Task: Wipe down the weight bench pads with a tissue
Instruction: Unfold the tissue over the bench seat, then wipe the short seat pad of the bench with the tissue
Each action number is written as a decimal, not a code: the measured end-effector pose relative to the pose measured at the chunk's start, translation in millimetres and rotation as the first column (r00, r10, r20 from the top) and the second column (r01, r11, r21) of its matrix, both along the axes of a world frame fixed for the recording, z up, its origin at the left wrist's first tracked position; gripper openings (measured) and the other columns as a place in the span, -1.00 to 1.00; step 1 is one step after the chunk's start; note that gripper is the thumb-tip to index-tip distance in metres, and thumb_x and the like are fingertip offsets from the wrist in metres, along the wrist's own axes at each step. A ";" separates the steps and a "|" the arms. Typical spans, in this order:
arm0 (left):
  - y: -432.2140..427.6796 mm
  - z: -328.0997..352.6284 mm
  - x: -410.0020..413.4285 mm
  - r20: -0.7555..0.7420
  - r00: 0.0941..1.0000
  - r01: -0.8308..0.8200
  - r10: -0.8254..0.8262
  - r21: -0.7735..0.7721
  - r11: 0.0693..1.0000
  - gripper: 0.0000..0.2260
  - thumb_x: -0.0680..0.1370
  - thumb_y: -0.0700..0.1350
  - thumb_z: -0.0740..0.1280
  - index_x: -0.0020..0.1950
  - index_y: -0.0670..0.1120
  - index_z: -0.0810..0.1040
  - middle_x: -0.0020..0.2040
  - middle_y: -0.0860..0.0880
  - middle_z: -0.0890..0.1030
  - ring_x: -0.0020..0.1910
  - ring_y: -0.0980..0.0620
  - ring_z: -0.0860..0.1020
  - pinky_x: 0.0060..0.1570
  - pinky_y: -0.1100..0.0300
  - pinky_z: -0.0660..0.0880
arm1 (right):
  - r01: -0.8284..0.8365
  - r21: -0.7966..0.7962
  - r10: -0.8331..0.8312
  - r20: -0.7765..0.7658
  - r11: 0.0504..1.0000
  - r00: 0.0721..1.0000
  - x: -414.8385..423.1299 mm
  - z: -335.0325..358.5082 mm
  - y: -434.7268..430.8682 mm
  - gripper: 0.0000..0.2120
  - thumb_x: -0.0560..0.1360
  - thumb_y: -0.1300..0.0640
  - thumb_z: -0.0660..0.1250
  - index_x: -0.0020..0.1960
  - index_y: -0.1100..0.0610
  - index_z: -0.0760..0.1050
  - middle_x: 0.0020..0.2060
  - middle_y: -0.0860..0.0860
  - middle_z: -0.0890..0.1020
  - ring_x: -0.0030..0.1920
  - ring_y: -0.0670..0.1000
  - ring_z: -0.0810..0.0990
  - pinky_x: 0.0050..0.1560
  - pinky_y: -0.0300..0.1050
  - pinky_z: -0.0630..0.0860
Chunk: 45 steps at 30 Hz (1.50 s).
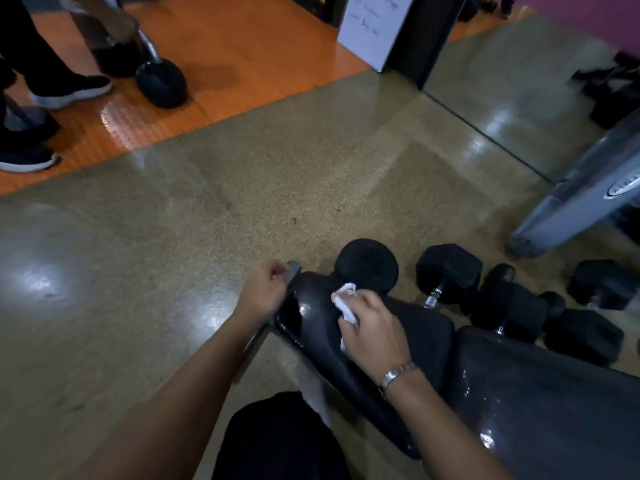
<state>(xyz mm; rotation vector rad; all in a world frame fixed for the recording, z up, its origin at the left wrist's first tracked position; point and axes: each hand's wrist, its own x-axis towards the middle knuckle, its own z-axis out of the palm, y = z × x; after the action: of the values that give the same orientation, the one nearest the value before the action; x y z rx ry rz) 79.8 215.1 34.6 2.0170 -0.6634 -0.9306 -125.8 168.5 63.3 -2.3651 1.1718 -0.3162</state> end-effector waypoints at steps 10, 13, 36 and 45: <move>41.0 -35.1 3.4 -0.081 0.957 0.285 -0.280 0.049 0.957 -0.44 0.29 -0.12 0.14 0.24 0.02 0.63 0.12 -0.01 0.70 0.17 -0.04 0.62 0.24 -0.02 0.53 | -0.136 -0.189 0.041 -0.439 0.973 0.898 26.0 -50.6 44.0 -0.38 0.25 0.18 0.48 0.32 0.04 0.52 0.34 -0.12 0.53 -0.56 0.01 0.52 -0.55 -0.26 0.12; 34.3 -16.3 -2.9 0.016 0.927 0.365 -0.374 0.187 0.912 -0.51 0.42 -0.16 0.12 0.30 -0.04 0.59 0.16 -0.11 0.67 0.17 -0.13 0.59 0.23 -0.02 0.52 | -0.128 -0.062 0.082 -0.484 0.990 0.871 35.6 -48.5 36.2 -0.38 0.52 0.21 0.19 0.55 -0.01 0.14 0.56 -0.16 0.13 -0.12 0.09 0.66 -0.34 -0.16 0.37; 14.1 -25.5 24.1 0.066 0.850 0.491 -0.522 0.255 0.833 -0.54 0.20 -0.14 0.11 -0.05 -0.14 0.69 -0.12 -0.10 0.71 -0.03 -0.08 0.66 0.11 -0.03 0.59 | -0.020 -0.140 -0.029 -0.341 0.990 0.940 54.9 -66.5 -4.6 -0.58 0.63 -0.05 0.02 0.45 -0.02 0.30 0.50 -0.17 0.26 -0.03 0.13 0.66 -0.23 -0.11 0.35; 5.3 -38.5 27.8 -0.196 0.958 0.221 -0.211 0.027 0.975 -0.55 0.31 -0.30 0.15 0.01 0.01 0.71 0.11 0.00 0.71 0.15 0.02 0.65 0.24 -0.08 0.56 | -0.206 -0.162 0.137 -0.359 0.965 0.923 24.0 -55.8 5.6 -0.56 0.62 -0.11 0.05 0.48 -0.14 0.27 0.50 -0.26 0.26 0.01 0.01 0.68 -0.19 -0.05 0.61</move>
<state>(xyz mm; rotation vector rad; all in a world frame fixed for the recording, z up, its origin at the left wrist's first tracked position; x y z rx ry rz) 107.6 220.4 -3.9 1.8914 -0.7703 -1.2637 -101.8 174.1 7.6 -2.7590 1.1110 0.0516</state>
